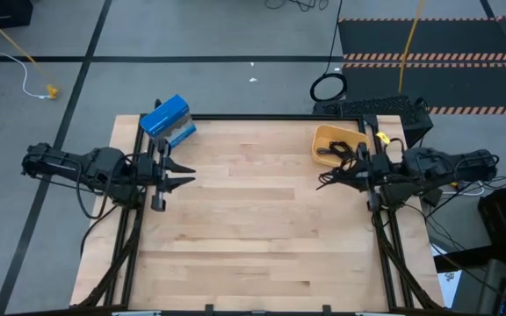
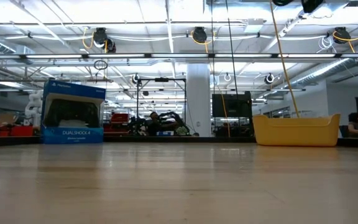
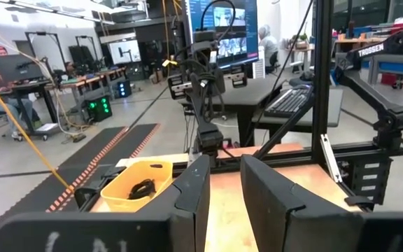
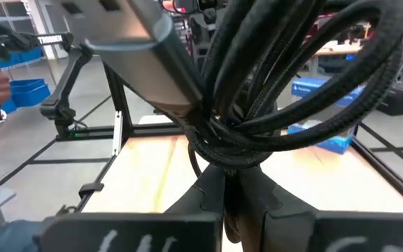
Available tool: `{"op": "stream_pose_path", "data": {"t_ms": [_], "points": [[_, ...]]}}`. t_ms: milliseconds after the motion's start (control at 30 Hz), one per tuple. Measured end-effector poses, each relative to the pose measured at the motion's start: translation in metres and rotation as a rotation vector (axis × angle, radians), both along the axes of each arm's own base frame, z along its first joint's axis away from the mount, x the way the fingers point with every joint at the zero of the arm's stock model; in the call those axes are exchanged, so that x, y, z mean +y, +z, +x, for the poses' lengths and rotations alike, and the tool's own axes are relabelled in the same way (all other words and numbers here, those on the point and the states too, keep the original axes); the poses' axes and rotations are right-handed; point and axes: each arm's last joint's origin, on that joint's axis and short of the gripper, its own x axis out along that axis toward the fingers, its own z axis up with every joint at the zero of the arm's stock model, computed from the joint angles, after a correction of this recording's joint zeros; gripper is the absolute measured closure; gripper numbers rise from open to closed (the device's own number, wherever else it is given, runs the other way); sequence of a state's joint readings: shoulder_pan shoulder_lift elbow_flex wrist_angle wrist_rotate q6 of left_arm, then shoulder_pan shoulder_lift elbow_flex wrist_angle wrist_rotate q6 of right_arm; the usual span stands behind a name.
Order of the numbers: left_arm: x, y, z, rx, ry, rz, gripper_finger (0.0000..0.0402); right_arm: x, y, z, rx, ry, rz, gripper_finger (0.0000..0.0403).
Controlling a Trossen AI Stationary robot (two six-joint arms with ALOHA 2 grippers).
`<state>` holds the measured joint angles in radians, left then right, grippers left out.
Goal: Pick and place USB-C Cables
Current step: Put the charger cable into the yellow bin
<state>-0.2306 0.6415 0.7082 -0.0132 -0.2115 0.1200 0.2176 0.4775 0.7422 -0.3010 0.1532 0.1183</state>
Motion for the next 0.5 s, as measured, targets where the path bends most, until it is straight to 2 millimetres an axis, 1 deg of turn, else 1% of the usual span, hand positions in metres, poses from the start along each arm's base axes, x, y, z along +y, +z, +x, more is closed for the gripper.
{"op": "stream_pose_path", "data": {"t_ms": [133,333,500], "points": [[0.0,0.0,0.0,0.002,0.0,0.001,0.0316,-0.002,-0.003,-0.008,0.022,-0.001,-0.004,0.0399],[0.0,-0.001,0.0,0.007,-0.001,-0.009,0.0316,-0.003,-0.001,-0.013,0.004,-0.001,0.001,0.0399],[0.0,-0.001,0.0,0.015,-0.002,-0.022,0.0316,-0.004,-0.003,-0.017,0.025,-0.004,0.017,0.0399]]}}
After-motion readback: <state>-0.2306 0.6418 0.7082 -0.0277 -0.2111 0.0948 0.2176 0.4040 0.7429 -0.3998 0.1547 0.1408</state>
